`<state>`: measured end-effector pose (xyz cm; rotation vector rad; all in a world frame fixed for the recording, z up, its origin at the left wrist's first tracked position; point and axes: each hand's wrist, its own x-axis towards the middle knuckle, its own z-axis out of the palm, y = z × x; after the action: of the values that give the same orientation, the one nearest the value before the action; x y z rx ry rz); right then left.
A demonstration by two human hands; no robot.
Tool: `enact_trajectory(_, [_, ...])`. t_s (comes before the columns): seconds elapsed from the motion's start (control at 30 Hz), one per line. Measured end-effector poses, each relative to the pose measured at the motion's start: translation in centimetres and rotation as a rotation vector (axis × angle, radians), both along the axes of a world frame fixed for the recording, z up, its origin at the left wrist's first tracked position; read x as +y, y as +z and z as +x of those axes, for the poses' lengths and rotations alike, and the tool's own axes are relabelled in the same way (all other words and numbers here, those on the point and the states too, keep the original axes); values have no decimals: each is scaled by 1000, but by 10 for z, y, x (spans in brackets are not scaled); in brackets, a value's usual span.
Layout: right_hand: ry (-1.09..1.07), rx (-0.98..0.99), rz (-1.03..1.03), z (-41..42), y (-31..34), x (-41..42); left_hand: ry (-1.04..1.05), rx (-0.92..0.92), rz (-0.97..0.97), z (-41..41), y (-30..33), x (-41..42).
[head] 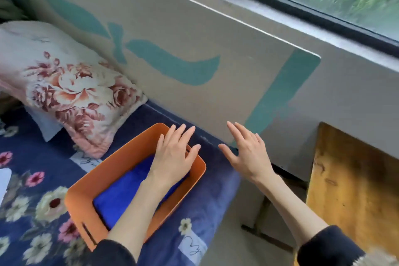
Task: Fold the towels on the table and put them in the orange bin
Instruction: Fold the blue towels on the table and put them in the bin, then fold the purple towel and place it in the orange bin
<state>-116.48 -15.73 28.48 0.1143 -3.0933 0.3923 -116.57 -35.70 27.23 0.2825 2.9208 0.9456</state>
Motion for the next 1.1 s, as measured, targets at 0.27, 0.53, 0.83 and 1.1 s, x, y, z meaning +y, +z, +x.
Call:
enact_trajectory(0.27, [-386,117,-95,142,44,110,-381,102,-47,70,34,131])
enact_trajectory(0.53, [-886,166,-81,378,62,194,-905,202,-17,223,68,270])
enact_trajectory(0.83, [-1438,201,-67,644,66,178,-1391,222,84,429,82,355])
enact_trajectory(1.1, [-1830,171,-42,820,55,138,-1824,188,124,623,70,410])
